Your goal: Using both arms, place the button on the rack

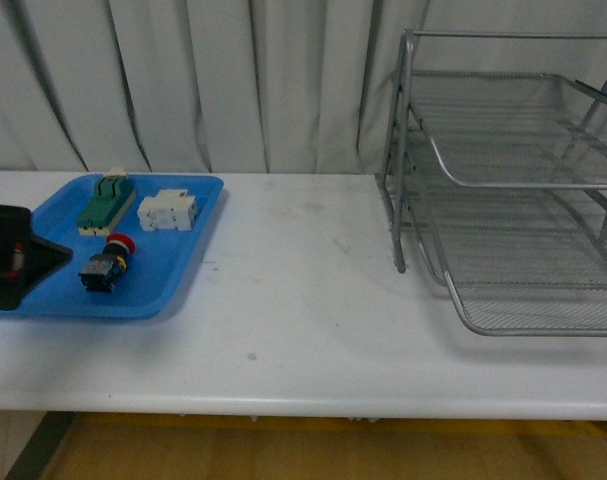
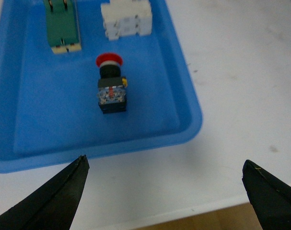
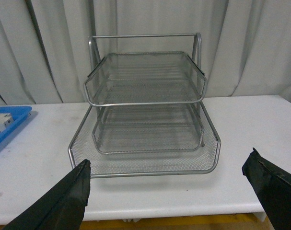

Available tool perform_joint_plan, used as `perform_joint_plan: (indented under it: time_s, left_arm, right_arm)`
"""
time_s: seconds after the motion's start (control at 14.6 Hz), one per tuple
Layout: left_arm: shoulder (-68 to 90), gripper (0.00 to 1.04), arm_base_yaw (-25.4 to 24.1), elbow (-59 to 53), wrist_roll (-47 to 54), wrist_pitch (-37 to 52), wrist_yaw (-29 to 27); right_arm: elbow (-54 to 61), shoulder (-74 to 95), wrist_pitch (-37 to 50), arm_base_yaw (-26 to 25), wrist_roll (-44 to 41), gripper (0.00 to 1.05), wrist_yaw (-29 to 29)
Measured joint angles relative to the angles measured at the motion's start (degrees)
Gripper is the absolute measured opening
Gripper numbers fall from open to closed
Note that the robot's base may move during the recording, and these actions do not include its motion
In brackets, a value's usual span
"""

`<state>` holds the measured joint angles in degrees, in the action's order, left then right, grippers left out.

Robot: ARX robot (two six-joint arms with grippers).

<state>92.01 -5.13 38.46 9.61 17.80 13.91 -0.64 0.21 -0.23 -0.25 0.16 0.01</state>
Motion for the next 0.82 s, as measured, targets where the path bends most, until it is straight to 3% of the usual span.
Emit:
perform_joint_plan:
  time_s: [0.07,0.34,0.82]
  left_arm:
    - [16.0,0.98,-0.8,12.5,1.4,-3.1,-1.0]
    - [26.4,0.98,-1.5,27.1,1.4,-8.2,-1.5]
    - [37.8,0.98,-0.3,41.9,1.3,-16.2,-4.0]
  right_arm:
    - [0.0,0.0,0.0,0.0,0.0,0.98,0.0]
    - [0.0,0.0,0.0,0.0,0.0,0.98,0.0]
    - [0.0,0.0,0.0,0.0,0.0,0.98,0.0]
